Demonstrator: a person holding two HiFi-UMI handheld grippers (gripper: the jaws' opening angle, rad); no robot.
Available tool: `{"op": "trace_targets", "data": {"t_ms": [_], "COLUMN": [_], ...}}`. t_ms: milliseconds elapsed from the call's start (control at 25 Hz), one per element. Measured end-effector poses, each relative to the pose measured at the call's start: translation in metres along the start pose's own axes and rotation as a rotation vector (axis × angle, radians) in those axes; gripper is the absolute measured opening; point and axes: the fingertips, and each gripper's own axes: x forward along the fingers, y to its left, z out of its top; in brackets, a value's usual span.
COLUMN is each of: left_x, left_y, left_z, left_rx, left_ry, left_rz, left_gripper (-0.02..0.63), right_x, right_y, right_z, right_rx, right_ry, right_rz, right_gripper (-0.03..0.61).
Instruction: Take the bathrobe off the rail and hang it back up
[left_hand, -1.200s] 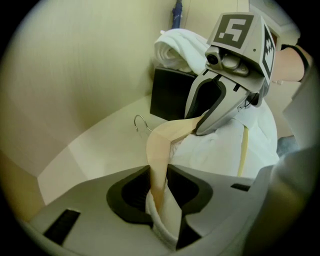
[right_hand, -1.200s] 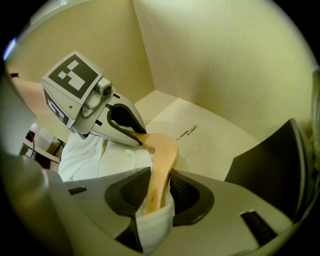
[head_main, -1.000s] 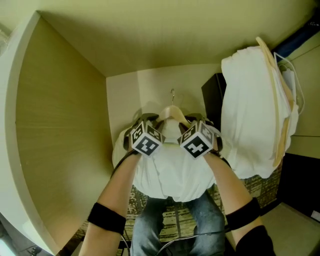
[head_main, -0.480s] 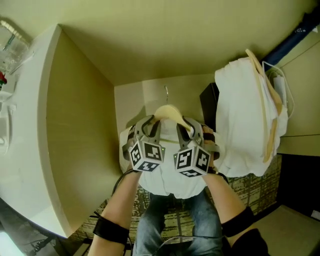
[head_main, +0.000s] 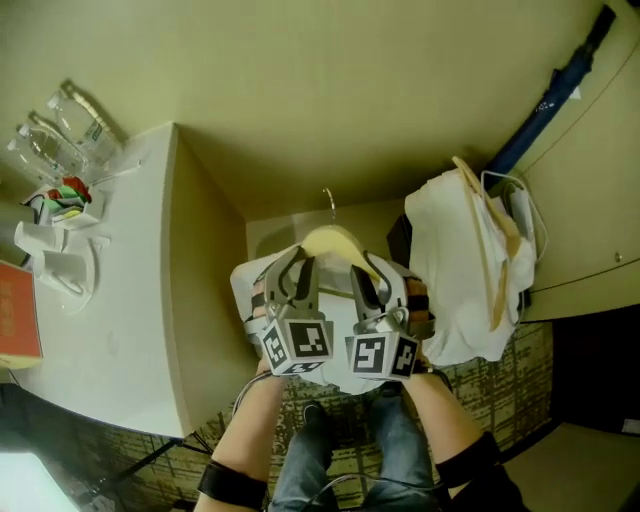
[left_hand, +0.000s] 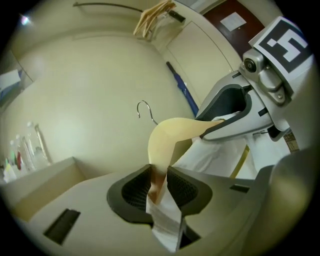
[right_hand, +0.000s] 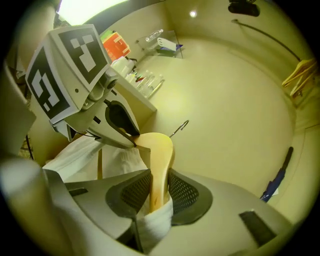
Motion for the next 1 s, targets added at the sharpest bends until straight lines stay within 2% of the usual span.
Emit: {"op": "trace_targets", "data": {"t_ms": [560, 1000], "left_x": [-0.096, -0.174], "left_y": [0.136, 0.218], "left_z": [0.241, 0.415], "left_rx": [0.099, 0.151], "left_ry": [-0.259, -0.451], "left_rz": [0.19, 0.294], "left_gripper": [0.097, 0.097], "right_x": [-0.103, -0.188], "right_y": [-0.188, -0.318], "right_z": [0.197, 0.33], "right_rx": [-0.095, -0.176], "right_ry": [-0.217, -0.332], "right_rz": [-0.285, -0.441], "right_gripper": [0.127, 0.127]}}
